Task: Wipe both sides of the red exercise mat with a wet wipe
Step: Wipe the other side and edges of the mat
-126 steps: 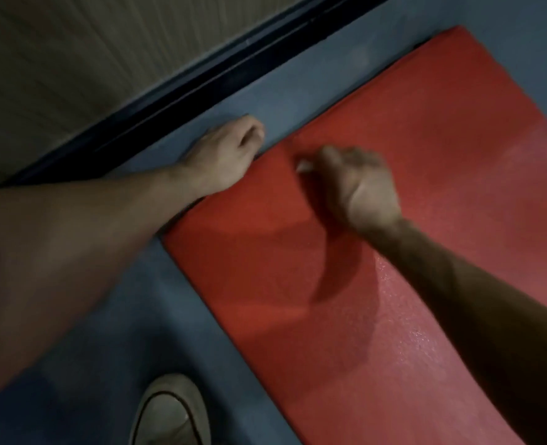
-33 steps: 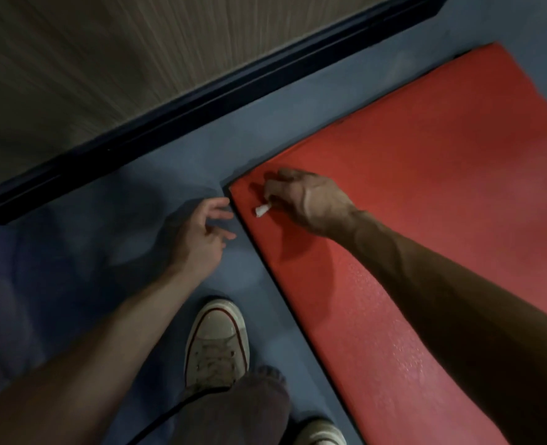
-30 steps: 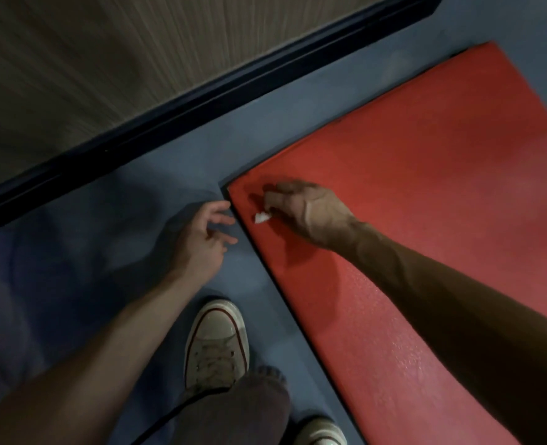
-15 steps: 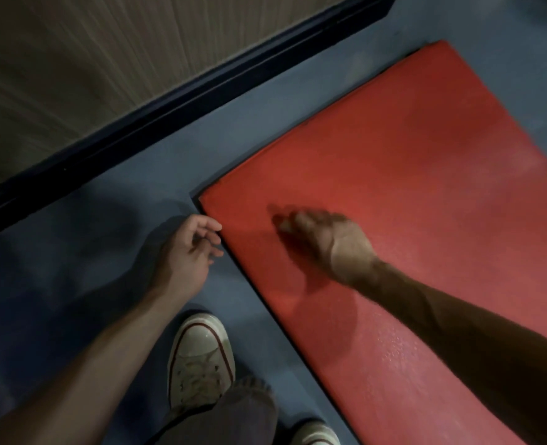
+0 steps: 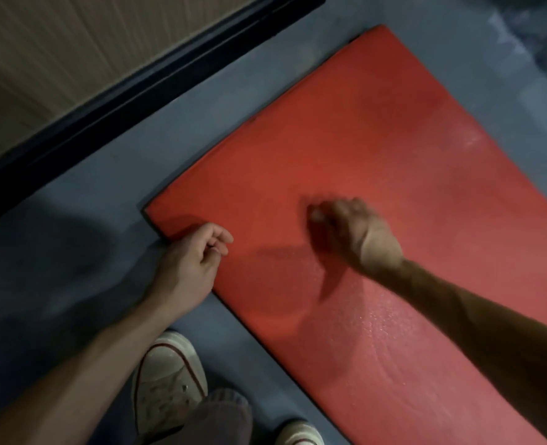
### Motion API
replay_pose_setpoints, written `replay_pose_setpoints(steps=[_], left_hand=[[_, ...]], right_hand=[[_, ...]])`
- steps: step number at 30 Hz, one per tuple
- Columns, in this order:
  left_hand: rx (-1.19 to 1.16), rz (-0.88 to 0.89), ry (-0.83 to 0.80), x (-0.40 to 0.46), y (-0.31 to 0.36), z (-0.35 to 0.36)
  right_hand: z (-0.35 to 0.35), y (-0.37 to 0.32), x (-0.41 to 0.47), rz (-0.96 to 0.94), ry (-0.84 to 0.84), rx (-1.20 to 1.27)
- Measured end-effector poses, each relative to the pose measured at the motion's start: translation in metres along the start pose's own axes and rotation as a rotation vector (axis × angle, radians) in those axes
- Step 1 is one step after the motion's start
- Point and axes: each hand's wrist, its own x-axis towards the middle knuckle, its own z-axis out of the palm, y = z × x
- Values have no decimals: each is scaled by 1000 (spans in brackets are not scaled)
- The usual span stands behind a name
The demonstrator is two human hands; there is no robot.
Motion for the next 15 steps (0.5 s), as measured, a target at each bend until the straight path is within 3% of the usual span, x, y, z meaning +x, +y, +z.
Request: replay_pose_setpoints(steps=[2, 4, 7, 10, 15], left_hand=[[78, 9, 5, 2, 3, 1], [109, -8, 8, 4, 5, 1], [116, -32, 16, 5, 7, 2], [138, -37, 22, 4, 8, 3], [154, -42, 5, 5, 7, 5]], right_hand=[[6, -34, -32, -193, -122, 126], [6, -49, -53, -237, -165, 213], [-1, -29, -62, 81, -41, 348], [-6, 2, -71, 373, 58, 293], [0, -3, -88, 251, -52, 203]])
